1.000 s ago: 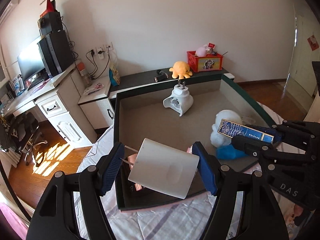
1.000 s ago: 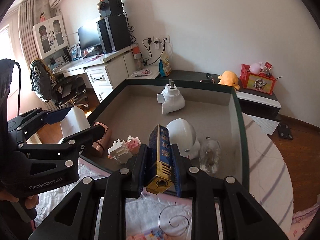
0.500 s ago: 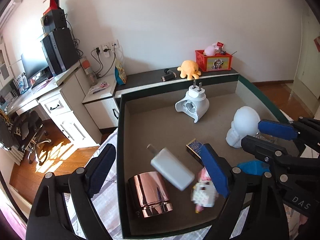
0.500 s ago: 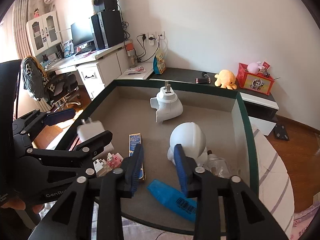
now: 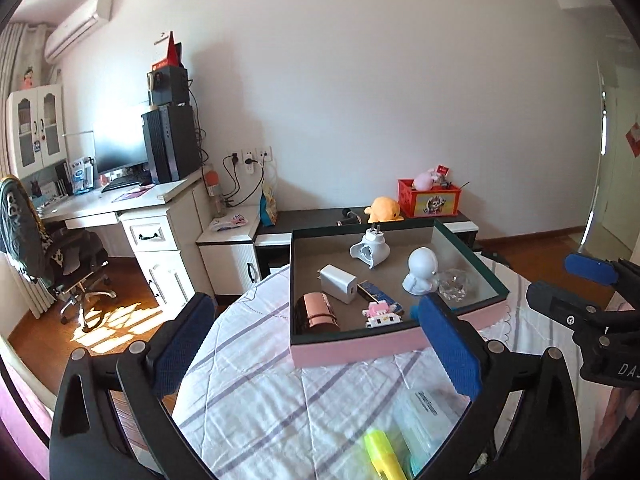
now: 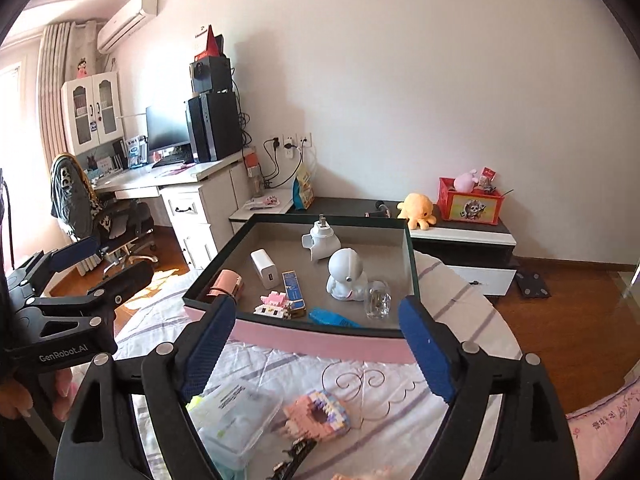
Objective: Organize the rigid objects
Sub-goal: 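Move both tools back toward the remaining items on the bed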
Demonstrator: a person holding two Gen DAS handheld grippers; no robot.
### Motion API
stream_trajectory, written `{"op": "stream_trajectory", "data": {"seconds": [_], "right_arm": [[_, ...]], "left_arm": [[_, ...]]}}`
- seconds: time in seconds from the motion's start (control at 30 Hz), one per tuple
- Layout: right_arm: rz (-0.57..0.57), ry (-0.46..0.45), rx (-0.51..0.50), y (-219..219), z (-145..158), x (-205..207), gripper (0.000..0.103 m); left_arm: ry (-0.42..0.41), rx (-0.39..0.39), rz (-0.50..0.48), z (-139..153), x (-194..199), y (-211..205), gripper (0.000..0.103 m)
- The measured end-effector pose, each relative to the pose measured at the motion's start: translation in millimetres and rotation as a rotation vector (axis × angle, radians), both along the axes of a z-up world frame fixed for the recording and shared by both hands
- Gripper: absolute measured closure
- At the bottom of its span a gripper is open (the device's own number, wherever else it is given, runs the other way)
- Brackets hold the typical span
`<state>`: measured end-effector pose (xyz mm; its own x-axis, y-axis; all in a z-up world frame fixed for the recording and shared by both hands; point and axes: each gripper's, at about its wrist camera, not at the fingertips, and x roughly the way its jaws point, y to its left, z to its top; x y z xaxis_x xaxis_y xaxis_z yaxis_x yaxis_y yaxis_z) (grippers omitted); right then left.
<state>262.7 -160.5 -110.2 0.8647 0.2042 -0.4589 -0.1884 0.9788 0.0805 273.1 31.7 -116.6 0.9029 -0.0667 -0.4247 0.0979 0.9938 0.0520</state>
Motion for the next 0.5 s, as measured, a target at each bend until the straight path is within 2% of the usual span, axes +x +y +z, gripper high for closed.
{"op": "stream_trajectory", "data": {"seconds": [0.2,0.27,0.5], "right_arm": [[-0.021,-0.057,0.006,3,13,-67,0.011],[-0.024,-0.086,-0.001,4,17,-89,0.0],[-0.033,-0.16,0.009,2,34,-147,0.0]], "left_arm": [[-0.051,-0.036,0.013,12,-76,-5,0.0],[-0.084,-0.046,0.012,16,-101,-6,0.0],[-0.158,-0.044,0.015,33,-162,-11,0.0]]}}
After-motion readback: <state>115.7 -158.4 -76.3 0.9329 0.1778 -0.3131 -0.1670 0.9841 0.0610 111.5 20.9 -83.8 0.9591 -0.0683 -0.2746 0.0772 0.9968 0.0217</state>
